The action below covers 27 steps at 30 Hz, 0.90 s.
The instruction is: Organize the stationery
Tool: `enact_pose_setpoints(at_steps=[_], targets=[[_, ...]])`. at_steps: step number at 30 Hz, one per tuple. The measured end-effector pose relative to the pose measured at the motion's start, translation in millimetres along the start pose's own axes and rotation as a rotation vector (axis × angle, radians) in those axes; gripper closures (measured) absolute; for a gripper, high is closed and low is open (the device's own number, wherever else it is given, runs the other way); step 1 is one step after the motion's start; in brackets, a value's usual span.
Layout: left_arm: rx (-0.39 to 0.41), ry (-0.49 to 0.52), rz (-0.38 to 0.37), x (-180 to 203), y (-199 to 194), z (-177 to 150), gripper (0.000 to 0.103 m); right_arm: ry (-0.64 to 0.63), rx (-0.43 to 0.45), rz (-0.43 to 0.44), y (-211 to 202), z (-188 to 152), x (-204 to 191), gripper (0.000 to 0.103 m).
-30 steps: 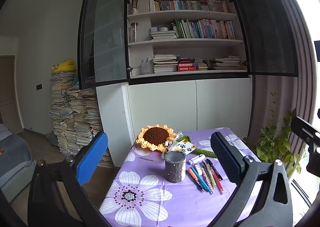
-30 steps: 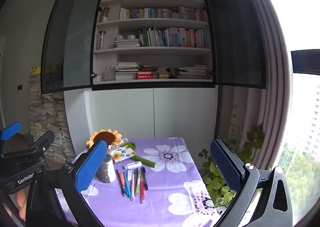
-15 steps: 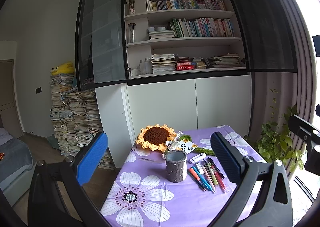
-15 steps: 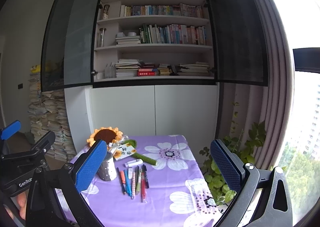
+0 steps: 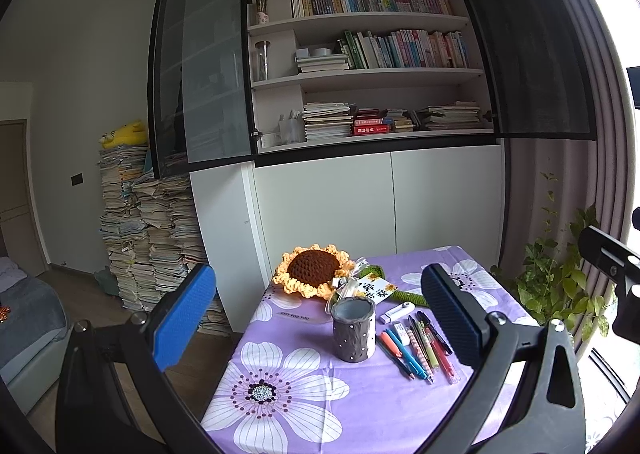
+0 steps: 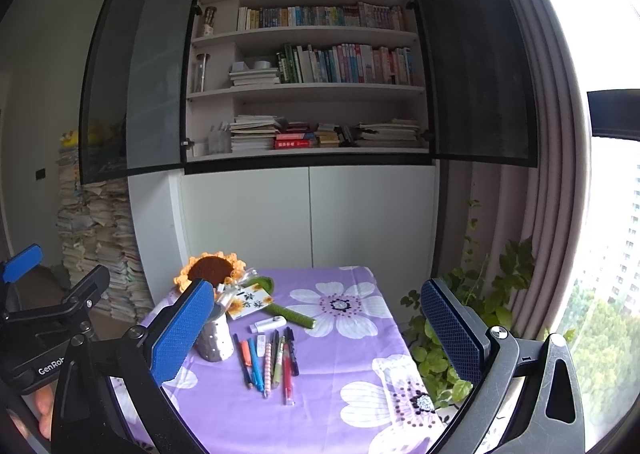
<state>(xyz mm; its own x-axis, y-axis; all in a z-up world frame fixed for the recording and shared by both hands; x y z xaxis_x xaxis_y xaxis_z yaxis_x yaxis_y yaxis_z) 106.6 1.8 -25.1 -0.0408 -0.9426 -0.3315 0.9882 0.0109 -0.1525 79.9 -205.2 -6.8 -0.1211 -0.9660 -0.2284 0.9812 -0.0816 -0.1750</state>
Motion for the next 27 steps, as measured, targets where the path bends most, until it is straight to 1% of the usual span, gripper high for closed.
enact_pose_setpoints(at_steps=[11, 27], targets=[[-0.001, -0.001, -0.004, 0, 5, 0, 0.001, -0.010, -0.006, 0.005, 2, 0, -3, 0.000], [-0.031, 0.005, -0.020, 6, 21, -8, 0.001, -0.006, -0.054, -0.007, 24, -5, 2, 0.000]])
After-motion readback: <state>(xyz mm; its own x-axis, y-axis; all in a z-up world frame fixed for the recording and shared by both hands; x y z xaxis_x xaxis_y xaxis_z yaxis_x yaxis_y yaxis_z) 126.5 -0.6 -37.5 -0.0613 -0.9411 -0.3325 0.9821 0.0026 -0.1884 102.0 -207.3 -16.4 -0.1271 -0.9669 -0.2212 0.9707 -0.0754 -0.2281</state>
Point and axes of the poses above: each gripper's, at about its wrist camera, not at the fingertips, and y roughly the way its jaws point, x to its right, z to its top, the point moved 9 cm from there along y, roughly the way its jaws point, and after that the axes turned 13 degrees about y, right-handed, at the moved point
